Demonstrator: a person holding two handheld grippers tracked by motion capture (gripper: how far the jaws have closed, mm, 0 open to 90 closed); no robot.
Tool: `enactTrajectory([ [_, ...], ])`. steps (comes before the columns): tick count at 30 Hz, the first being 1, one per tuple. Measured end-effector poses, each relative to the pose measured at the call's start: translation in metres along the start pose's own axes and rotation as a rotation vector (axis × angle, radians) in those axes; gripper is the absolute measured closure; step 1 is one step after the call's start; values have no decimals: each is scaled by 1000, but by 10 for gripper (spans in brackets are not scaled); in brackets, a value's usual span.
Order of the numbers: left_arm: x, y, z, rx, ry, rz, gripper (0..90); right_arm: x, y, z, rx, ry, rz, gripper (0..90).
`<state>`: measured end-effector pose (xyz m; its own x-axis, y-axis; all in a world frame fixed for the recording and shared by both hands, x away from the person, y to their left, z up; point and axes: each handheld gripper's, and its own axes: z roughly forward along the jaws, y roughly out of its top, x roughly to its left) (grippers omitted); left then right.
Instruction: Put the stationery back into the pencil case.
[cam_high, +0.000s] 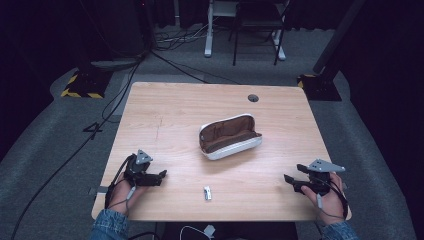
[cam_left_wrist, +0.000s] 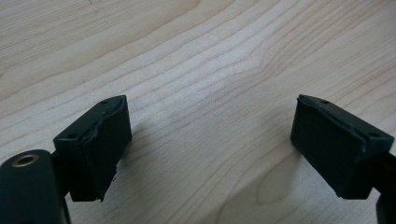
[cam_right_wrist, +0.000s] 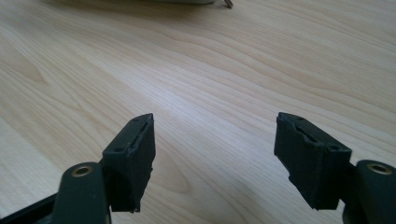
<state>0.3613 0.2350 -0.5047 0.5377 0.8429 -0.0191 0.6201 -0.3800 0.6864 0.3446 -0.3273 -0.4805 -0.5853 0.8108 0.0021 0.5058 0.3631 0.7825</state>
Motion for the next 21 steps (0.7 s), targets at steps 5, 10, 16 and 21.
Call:
enactTrajectory([
  [5,0,0,0,-5,1,-1,129,15,9,1,-15,47,-15,301],
  [10,-1,-1,0,-8,6,-10,141,30,21,8,-24,100,-50,302],
  [16,-1,-2,-2,-8,17,-16,144,44,35,21,-25,162,-79,304],
  [21,-1,-2,-2,-10,16,-18,144,61,46,32,-24,213,-106,306],
])
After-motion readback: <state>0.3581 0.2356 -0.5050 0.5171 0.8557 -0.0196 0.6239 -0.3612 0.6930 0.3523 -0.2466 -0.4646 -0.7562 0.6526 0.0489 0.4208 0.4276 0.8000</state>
